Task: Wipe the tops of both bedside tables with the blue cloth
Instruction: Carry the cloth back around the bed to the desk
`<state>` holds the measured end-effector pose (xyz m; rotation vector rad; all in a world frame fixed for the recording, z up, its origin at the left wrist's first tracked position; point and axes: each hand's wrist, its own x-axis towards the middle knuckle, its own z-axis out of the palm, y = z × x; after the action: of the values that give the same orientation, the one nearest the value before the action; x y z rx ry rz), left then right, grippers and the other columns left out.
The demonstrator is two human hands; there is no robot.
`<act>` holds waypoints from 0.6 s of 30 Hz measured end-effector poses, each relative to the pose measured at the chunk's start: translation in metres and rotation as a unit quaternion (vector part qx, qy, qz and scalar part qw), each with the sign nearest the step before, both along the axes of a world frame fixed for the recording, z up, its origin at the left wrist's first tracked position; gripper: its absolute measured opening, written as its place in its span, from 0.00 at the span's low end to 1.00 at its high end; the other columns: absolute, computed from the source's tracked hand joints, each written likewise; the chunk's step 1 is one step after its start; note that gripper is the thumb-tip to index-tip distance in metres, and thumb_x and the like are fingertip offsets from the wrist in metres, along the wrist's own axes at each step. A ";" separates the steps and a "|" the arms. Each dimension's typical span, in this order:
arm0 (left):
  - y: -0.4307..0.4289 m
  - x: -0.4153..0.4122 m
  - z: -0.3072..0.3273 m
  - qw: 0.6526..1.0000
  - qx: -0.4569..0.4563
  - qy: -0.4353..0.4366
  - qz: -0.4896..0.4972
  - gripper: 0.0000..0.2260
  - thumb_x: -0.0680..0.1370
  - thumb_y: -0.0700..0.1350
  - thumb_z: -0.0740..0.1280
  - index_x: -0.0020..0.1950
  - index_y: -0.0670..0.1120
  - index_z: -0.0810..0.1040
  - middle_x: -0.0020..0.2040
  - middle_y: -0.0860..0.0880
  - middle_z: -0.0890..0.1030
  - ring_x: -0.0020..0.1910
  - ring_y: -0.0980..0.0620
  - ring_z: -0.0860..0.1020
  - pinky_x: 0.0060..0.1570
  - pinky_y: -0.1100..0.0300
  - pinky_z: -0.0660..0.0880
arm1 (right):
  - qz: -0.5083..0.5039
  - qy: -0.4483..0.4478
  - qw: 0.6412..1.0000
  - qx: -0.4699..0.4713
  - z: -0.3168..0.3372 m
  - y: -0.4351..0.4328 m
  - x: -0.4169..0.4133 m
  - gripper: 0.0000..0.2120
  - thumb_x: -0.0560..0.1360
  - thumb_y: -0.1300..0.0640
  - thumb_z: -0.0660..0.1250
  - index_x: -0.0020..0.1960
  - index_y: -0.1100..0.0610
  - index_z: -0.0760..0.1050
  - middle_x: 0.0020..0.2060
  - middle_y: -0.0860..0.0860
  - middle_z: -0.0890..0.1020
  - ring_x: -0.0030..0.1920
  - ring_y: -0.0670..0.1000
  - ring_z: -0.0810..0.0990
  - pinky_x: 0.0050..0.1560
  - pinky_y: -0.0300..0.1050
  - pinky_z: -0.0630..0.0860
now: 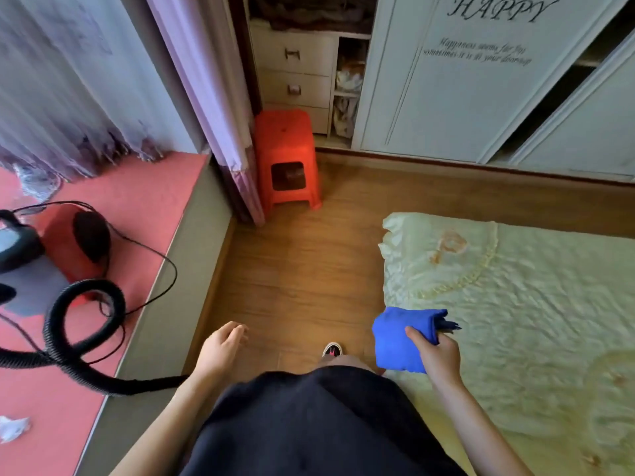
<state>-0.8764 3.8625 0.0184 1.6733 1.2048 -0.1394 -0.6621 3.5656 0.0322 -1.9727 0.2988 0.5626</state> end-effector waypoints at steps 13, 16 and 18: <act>0.146 0.195 -0.026 0.987 -0.017 0.004 0.159 0.13 0.78 0.48 0.61 0.48 0.45 0.83 0.41 0.46 0.83 0.40 0.45 0.80 0.46 0.51 0.77 | 0.017 0.002 0.999 0.041 0.010 0.187 0.272 0.06 0.72 0.58 0.71 0.40 0.60 0.78 0.34 0.50 0.80 0.38 0.49 0.78 0.37 0.41 0.71; 0.197 0.280 -0.018 0.989 -0.021 -0.012 0.148 0.10 0.77 0.45 0.62 0.45 0.40 0.80 0.37 0.43 0.80 0.34 0.45 0.76 0.37 0.55 0.73 | -0.024 -0.001 0.999 0.027 0.003 0.214 0.330 0.05 0.71 0.58 0.71 0.39 0.59 0.79 0.34 0.50 0.79 0.38 0.51 0.77 0.38 0.43 0.71; 0.237 0.337 -0.013 0.995 -0.015 -0.016 0.097 0.11 0.70 0.52 0.62 0.40 0.48 0.81 0.37 0.45 0.82 0.36 0.43 0.78 0.40 0.52 0.76 | -0.060 -0.006 0.998 0.010 0.006 0.227 0.364 0.06 0.72 0.57 0.72 0.41 0.61 0.79 0.33 0.51 0.79 0.39 0.52 0.77 0.37 0.43 0.71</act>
<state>-0.5392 4.0995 0.0057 1.5187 1.3266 -0.0111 -0.2981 3.7927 0.0378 -1.9230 0.4003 0.4754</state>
